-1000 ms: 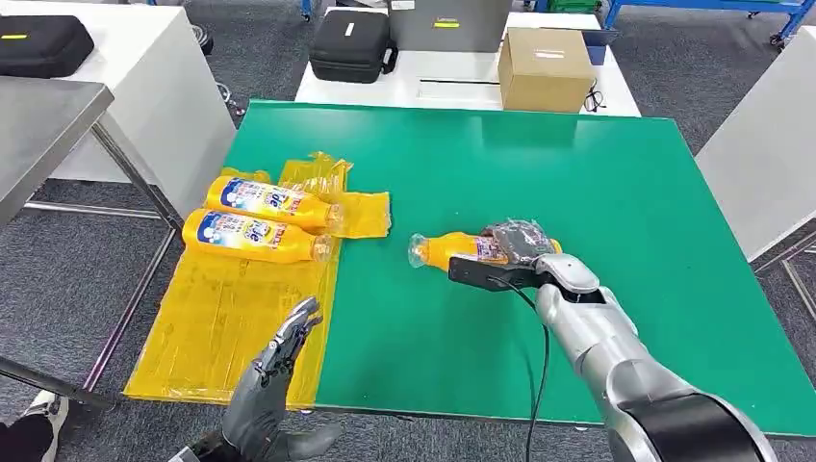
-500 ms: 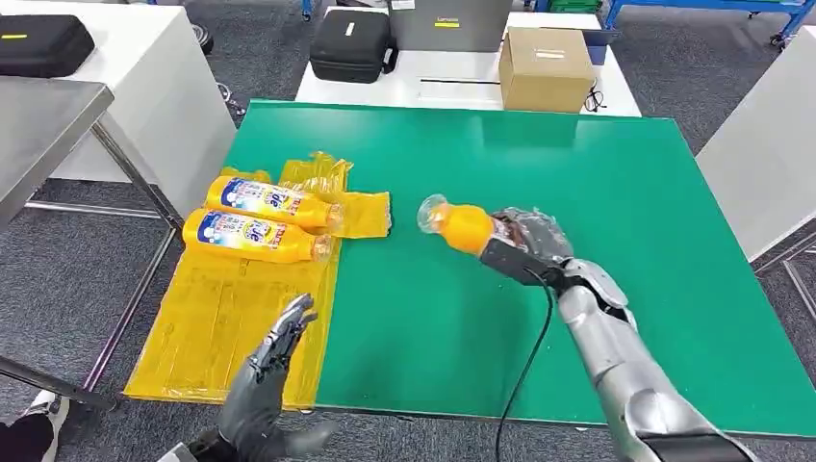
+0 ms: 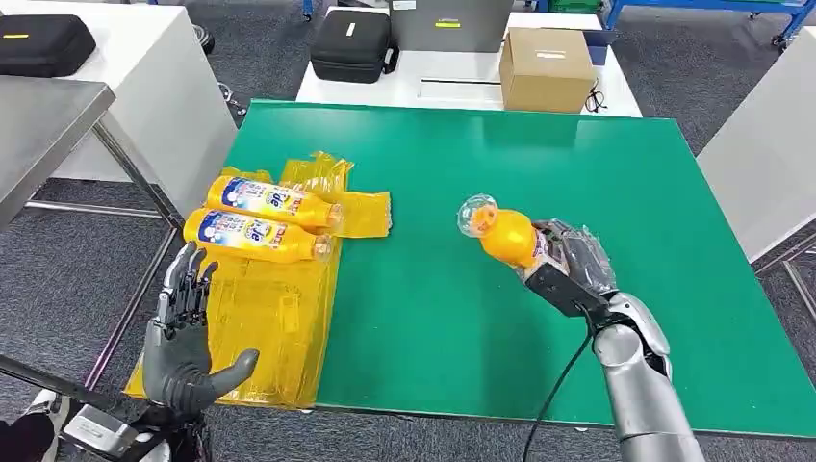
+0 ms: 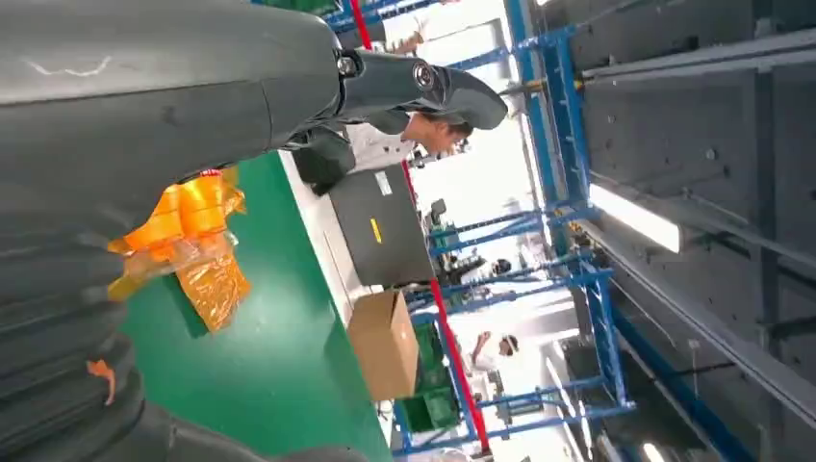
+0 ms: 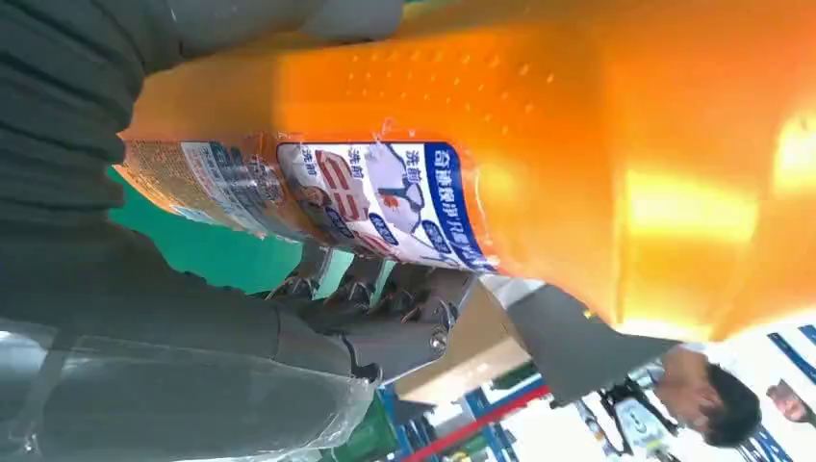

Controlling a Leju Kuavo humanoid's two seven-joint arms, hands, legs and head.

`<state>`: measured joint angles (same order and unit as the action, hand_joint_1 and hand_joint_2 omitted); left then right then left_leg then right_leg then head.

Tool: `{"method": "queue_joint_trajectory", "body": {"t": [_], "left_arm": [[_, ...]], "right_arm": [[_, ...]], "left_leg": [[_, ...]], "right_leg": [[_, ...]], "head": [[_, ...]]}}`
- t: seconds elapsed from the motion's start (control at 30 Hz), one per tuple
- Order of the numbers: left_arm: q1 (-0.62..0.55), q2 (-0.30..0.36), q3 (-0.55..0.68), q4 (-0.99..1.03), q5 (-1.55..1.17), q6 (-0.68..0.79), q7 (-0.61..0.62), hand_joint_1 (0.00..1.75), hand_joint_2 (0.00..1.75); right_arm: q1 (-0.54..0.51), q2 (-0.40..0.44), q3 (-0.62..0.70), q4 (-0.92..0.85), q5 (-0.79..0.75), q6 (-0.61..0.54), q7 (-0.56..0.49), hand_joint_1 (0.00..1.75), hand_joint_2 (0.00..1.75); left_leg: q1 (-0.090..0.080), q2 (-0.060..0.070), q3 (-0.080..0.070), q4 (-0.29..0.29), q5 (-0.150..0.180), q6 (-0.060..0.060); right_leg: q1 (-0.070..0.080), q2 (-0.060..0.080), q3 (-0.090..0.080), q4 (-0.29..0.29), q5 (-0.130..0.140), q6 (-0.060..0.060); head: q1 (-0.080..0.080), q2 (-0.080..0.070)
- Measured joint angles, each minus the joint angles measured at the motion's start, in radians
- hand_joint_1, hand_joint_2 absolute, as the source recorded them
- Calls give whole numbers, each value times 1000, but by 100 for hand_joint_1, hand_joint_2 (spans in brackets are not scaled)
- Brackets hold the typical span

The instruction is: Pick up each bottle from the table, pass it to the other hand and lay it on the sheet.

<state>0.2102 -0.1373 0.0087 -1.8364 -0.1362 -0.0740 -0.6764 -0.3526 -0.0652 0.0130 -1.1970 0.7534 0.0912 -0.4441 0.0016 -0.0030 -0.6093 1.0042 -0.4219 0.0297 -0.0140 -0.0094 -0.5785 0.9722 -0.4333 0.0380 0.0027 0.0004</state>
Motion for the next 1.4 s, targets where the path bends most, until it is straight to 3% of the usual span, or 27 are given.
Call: {"method": "queue_joint_trajectory", "body": {"t": [0.37, 0.83, 1.0, 1.4], "left_arm": [[-75, -8, 118, 17, 29, -78, 0, 0, 175], [-116, -25, 116, 80, -32, -228, 18, 0, 175], [-148, -23, 67, 122, -84, -289, 90, 0, 175], [-196, -15, -56, 235, -78, -320, 109, 0, 175]], "right_arm": [[150, 7, -12, -200, 58, 14, 51, 173, 175], [376, 25, 92, -479, 171, 129, 21, 171, 175], [379, 30, 151, -491, 127, 188, -38, 173, 175], [344, 35, 268, -501, 49, 235, -78, 175, 175]], "left_leg": [[0, 0, 0, 0, 0, 0], [0, 0, -1, 0, -1, 0], [0, 0, 0, 0, 0, 0], [0, 0, 0, 0, 0, 0]], "right_leg": [[0, 0, 0, 0, 0, 0], [0, 0, -1, 0, -1, -1], [0, 0, 0, 0, 0, 0], [0, 0, 0, 0, 0, 0]], "head": [[0, 0], [0, 0], [1, 0], [0, 0]]}}
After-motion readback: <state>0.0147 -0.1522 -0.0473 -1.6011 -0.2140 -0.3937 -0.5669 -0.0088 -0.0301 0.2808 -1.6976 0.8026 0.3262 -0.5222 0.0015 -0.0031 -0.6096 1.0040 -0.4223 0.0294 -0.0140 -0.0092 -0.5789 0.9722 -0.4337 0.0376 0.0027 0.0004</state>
